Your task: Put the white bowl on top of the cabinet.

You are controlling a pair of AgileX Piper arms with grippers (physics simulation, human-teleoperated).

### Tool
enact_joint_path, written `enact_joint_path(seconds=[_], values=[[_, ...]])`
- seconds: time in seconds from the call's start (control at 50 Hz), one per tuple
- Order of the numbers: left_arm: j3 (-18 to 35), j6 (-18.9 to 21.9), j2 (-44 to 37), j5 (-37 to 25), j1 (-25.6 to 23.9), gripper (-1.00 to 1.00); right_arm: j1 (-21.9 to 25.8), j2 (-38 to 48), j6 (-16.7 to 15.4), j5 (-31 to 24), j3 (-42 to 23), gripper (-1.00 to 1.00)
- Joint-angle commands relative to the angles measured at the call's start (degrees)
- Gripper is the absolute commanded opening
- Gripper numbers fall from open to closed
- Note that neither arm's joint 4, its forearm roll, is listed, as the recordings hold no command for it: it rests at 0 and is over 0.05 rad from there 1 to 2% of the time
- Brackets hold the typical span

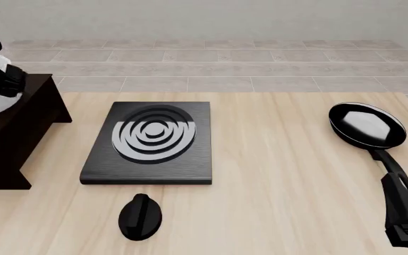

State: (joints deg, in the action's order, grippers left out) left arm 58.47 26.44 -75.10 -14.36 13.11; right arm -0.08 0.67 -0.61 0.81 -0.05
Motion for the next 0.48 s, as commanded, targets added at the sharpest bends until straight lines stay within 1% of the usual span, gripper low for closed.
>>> enact_joint_path(seconds=[0.02, 0.06, 0.08, 0.1, 0.14, 0.18, 0.24, 0.36, 0.48], values=[[-4.08, 0.56, 9.31, 1.74, -1.09, 1.0, 0.01, 0.0, 0.0, 0.0, 0.0, 1.0], [-4.33, 0.35, 10.77, 1.42, -1.48, 1.0, 0.02, 0.0, 0.0, 0.0, 0.0, 1.0], [-4.69, 1.28, 11.63, 1.33, -1.12, 1.0, 0.01, 0.0, 0.0, 0.0, 0.0, 1.0], [-4.95, 1.48, 14.49, 0.46, -1.59, 1.0, 0.0, -0.01, 0.0, 0.0, 0.0, 1.0], [-4.82, 1.18, 15.36, 0.13, -1.79, 1.0, 0.0, -0.01, 0.0, 0.0, 0.0, 1.0], [-5.26, 2.07, 18.33, -1.22, -2.62, 1.0, 0.0, 0.0, 0.01, 0.0, 0.0, 1.0], [-4.94, 1.04, 21.53, -3.5, -3.54, 1.0, 0.01, 0.01, 0.01, 0.0, 0.0, 1.0], [-6.6, 1.17, 27.2, -7.47, -6.43, 1.0, 0.0, -0.02, 0.0, 0.0, 0.0, 1.0], [-5.35, 0.27, 32.0, -12.17, -9.03, 1.0, 0.0, 0.01, 0.01, 0.0, 0.0, 1.0]])
